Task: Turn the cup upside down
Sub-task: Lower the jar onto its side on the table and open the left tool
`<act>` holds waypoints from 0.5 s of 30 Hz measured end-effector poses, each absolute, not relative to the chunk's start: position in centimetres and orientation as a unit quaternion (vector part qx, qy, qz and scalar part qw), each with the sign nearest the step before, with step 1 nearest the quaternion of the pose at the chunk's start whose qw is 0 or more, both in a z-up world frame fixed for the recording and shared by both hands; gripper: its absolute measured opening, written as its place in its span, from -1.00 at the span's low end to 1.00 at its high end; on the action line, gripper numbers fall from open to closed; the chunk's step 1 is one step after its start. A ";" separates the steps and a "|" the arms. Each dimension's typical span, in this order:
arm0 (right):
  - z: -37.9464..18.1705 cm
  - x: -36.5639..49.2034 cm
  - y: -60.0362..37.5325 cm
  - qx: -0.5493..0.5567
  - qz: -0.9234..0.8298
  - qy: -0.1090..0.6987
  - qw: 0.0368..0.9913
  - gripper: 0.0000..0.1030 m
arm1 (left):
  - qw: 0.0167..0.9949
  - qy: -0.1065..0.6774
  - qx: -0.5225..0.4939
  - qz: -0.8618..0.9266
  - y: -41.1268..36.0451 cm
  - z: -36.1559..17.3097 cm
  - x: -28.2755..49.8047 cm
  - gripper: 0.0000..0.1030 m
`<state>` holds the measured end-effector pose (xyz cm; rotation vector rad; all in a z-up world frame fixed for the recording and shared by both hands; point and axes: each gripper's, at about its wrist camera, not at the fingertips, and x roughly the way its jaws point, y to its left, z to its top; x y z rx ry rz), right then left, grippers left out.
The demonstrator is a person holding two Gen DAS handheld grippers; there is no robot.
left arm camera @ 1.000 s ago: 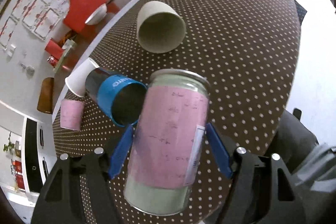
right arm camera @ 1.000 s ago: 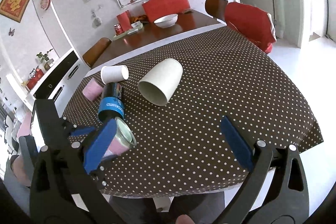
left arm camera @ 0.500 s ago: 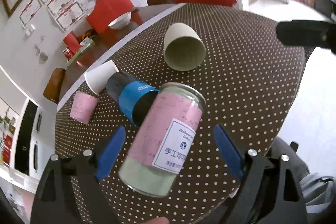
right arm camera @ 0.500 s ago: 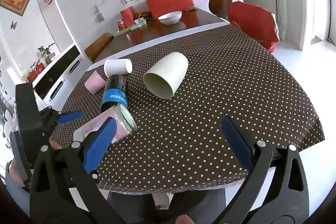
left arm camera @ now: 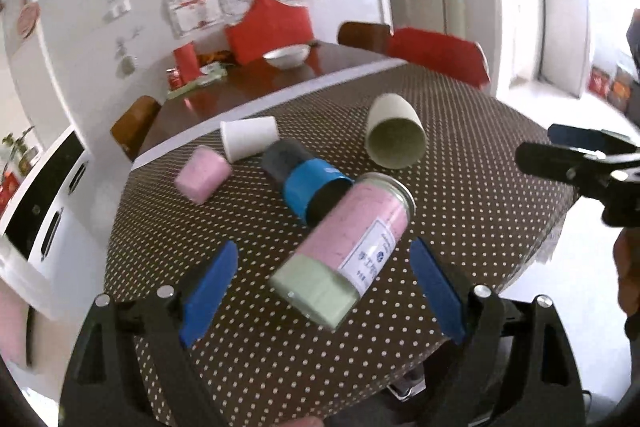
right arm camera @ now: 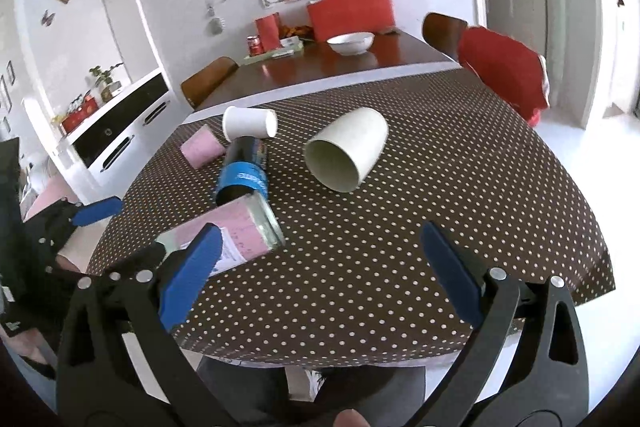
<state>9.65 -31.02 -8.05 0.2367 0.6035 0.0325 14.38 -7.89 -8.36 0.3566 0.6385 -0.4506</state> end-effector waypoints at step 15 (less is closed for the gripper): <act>-5.5 5.7 -27.1 0.084 0.049 0.236 0.967 0.88 | 0.949 0.248 0.099 -0.168 -3.2 -4.3 8.0 0.68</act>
